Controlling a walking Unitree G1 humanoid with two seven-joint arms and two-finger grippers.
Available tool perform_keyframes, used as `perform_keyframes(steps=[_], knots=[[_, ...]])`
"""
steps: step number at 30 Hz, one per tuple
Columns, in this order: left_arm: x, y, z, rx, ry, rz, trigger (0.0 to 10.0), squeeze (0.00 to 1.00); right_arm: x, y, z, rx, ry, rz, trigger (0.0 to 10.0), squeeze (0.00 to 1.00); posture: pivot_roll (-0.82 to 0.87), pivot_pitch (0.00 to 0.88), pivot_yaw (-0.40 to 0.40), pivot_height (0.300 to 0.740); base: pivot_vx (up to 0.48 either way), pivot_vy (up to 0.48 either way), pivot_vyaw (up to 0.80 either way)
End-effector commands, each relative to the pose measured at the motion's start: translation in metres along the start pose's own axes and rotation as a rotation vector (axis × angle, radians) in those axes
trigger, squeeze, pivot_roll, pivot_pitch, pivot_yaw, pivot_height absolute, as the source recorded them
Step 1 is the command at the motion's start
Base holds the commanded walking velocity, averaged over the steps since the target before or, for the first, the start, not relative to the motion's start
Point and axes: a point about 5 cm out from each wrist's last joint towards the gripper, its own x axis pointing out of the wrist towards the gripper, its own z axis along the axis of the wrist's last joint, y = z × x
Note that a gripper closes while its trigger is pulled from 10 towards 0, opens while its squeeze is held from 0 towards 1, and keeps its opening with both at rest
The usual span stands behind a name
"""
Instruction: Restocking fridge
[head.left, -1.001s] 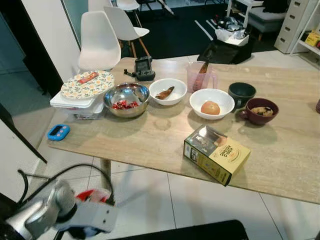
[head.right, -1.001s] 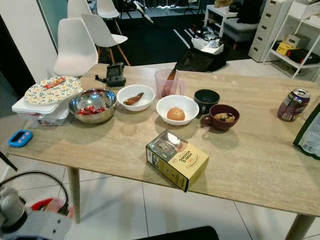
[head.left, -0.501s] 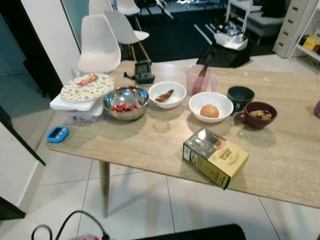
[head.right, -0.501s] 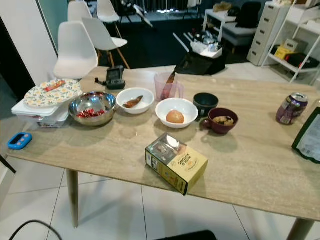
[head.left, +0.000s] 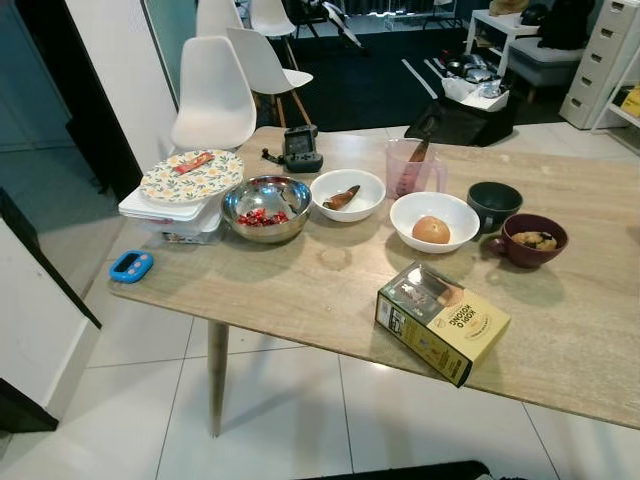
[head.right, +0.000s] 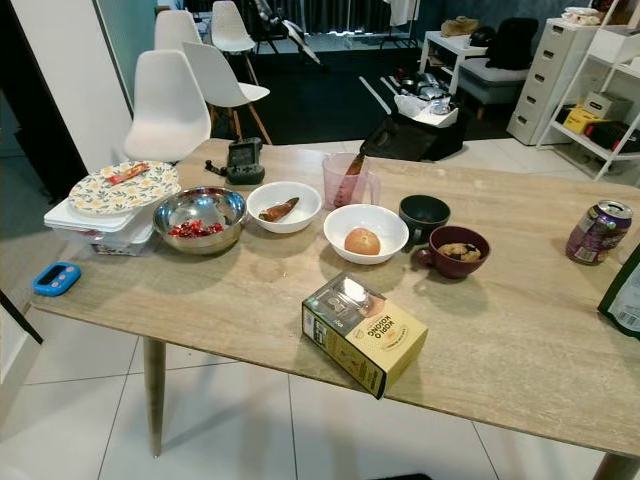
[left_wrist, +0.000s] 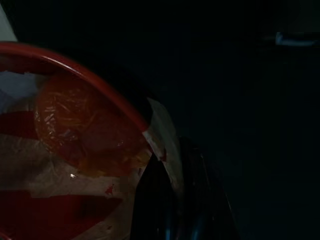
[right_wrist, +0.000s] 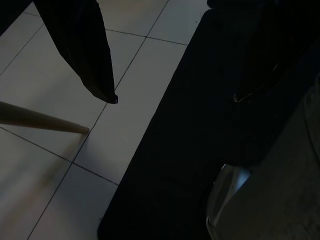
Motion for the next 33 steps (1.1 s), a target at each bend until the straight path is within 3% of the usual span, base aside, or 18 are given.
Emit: perform_keyframes(steps=[1,13,33], knots=[[0.001,-0.009,0.006,-0.033,-0.038,0.004,10.0,0.0,0.0,0.0,0.004,0.022,-0.016,-0.006,10.0,0.0,0.0,0.0,0.002,0.74,0.0,0.0,0.0],[0.002,-0.024,0.023,0.037,-0.092,-0.012,10.0,0.0,0.0,-0.002,0.01,0.029,-0.026,-0.013,10.0,0.0,-0.01,0.0,0.002,0.74,0.0,0.0,0.0],[0.003,-0.044,0.016,0.15,-0.074,-0.054,10.0,0.0,0.0,-0.006,0.005,0.017,-0.006,-0.02,10.0,0.0,-0.02,0.0,-0.009,0.74,-0.297,0.0,0.0]])
